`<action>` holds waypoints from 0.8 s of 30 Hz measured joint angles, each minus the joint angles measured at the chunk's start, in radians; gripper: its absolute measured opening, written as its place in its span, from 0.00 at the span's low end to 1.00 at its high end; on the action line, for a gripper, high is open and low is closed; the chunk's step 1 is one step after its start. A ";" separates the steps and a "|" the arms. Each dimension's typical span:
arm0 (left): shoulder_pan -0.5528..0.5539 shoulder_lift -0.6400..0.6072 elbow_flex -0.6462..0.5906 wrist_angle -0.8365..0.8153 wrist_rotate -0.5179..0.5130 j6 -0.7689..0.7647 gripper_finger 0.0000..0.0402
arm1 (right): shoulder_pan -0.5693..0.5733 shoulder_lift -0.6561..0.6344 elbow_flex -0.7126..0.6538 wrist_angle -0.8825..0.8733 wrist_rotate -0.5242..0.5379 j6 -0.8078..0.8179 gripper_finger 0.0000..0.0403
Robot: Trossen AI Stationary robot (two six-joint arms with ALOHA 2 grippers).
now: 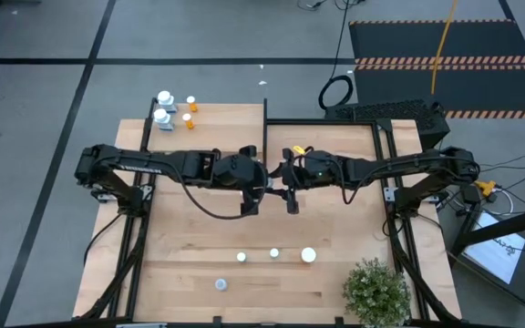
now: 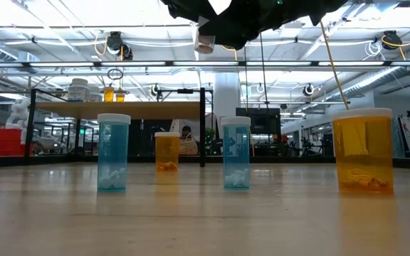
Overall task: Pick and place medicine bottles onto shelf by color
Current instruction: Put the top transparent pill bottle on the shelf
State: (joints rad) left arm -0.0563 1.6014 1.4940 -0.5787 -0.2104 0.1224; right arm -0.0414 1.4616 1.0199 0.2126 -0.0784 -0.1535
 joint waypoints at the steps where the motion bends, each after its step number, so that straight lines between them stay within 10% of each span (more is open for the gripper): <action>1: 0.000 0.000 0.000 -0.002 0.001 0.001 0.37 | 0.000 0.000 0.000 0.000 0.000 0.000 0.41; 14: 0.024 -0.127 -0.002 -0.077 0.000 0.042 0.37 | 0.000 -0.104 0.003 -0.109 0.055 -0.021 0.71; 24: 0.238 -0.280 0.000 -0.138 0.095 0.215 0.38 | -0.001 -0.221 -0.013 -0.278 0.051 -0.117 0.71</action>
State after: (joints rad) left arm 0.1818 1.3215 1.4942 -0.7171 -0.1149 0.3369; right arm -0.0422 1.2411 1.0071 -0.0657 -0.0270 -0.2701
